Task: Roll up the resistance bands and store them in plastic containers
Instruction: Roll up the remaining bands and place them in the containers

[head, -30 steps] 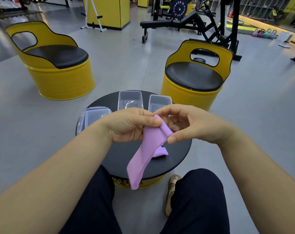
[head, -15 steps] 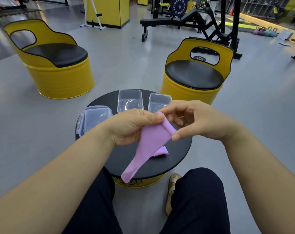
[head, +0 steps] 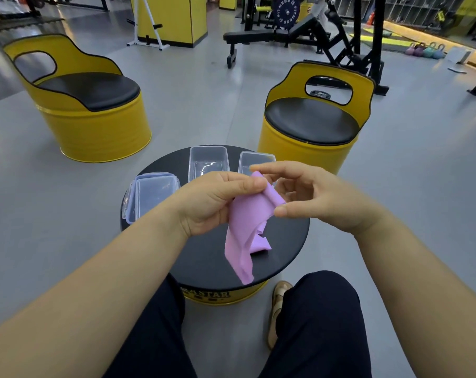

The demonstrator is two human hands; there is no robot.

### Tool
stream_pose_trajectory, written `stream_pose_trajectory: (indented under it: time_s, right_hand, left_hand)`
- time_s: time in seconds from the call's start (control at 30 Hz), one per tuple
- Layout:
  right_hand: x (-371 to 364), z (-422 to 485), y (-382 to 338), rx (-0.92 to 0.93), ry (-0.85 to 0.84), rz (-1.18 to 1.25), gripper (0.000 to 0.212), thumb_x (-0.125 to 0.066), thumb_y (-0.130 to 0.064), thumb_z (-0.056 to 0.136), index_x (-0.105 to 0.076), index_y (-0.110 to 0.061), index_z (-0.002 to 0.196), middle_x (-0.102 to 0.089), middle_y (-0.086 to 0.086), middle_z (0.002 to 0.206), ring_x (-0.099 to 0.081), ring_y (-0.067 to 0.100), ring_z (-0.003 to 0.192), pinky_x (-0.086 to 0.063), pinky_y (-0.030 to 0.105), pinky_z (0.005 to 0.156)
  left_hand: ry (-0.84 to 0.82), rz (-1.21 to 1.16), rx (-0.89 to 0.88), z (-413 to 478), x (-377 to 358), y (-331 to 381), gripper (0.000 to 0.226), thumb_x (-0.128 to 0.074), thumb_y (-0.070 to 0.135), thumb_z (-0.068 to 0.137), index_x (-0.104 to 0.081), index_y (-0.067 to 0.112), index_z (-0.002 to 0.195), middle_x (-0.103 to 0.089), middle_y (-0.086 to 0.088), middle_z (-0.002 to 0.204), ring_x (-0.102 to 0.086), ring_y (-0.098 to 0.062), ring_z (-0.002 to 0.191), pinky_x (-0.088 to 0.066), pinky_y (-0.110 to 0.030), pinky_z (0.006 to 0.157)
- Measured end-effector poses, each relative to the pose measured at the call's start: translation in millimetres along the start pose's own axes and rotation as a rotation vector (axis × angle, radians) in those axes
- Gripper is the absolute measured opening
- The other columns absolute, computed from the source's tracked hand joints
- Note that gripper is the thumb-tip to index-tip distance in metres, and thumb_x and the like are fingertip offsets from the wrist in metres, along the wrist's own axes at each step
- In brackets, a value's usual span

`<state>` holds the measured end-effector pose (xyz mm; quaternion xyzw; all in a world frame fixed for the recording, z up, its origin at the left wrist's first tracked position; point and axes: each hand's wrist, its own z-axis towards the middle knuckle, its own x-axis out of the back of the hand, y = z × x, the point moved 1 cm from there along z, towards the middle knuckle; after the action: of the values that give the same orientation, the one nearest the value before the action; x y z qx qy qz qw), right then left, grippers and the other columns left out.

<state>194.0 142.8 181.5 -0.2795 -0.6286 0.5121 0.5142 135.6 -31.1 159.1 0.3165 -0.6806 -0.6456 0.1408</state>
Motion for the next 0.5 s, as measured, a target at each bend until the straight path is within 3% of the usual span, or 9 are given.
stream_pose_trajectory:
  time_s: [0.1,0.2,0.27,0.33,0.4,0.5]
  right_hand:
    - [-3,0,7,-0.027,0.167,0.089,0.046,-0.075,-0.03,0.07,-0.06,-0.033,0.113,-0.062,0.002,0.102,-0.06,0.015,0.085,-0.052,0.03,0.081]
    - [-13,3,10,-0.041,0.43,0.191,0.03,-0.075,-0.027,0.076,-0.063,-0.017,0.102,-0.07,0.003,0.086,-0.066,0.017,0.081,-0.056,0.031,0.077]
    - [-20,5,10,-0.008,0.551,0.239,0.017,-0.068,-0.02,0.079,-0.065,-0.012,0.094,-0.072,-0.002,0.078,-0.068,0.012,0.075,-0.055,0.024,0.069]
    - [-23,7,8,0.026,0.62,0.235,0.009,-0.067,-0.015,0.081,-0.067,-0.01,0.089,-0.073,-0.003,0.076,-0.068,0.01,0.074,-0.054,0.02,0.065]
    - [-22,8,6,0.038,0.662,0.192,0.006,-0.07,-0.015,0.08,-0.07,-0.013,0.085,-0.073,-0.003,0.078,-0.068,0.008,0.075,-0.055,0.022,0.067]
    - [-18,8,5,0.036,0.689,0.117,0.013,-0.073,-0.021,0.073,-0.071,-0.016,0.084,-0.072,-0.002,0.08,-0.066,0.007,0.075,-0.057,0.025,0.073]
  left_hand:
    - [0.105,-0.008,-0.088,2,-2,-1,0.019,-0.065,0.027,0.076,-0.076,0.012,0.077,-0.072,-0.005,0.086,-0.065,-0.018,0.081,-0.054,-0.028,0.076]
    - [0.253,-0.049,-0.162,5,-5,-2,0.02,-0.067,0.028,0.069,-0.076,0.014,0.08,-0.072,-0.007,0.092,-0.065,-0.017,0.09,-0.05,-0.03,0.088]
    - [0.303,-0.041,-0.198,7,-8,-2,0.017,-0.068,0.028,0.068,-0.077,0.017,0.079,-0.073,-0.002,0.091,-0.066,-0.014,0.088,-0.052,-0.026,0.083]
    - [0.322,-0.01,-0.215,7,-9,-1,0.013,-0.067,0.026,0.071,-0.077,0.02,0.077,-0.073,0.003,0.09,-0.066,-0.012,0.085,-0.051,-0.026,0.077]
    - [0.33,0.035,-0.213,5,-9,1,0.012,-0.065,0.02,0.08,-0.076,0.02,0.081,-0.073,0.0,0.093,-0.065,-0.015,0.088,-0.049,-0.035,0.082]
    - [0.359,0.153,-0.228,3,-7,5,0.012,-0.066,0.018,0.084,-0.076,0.024,0.085,-0.073,0.0,0.096,-0.065,-0.015,0.09,-0.051,-0.04,0.084]
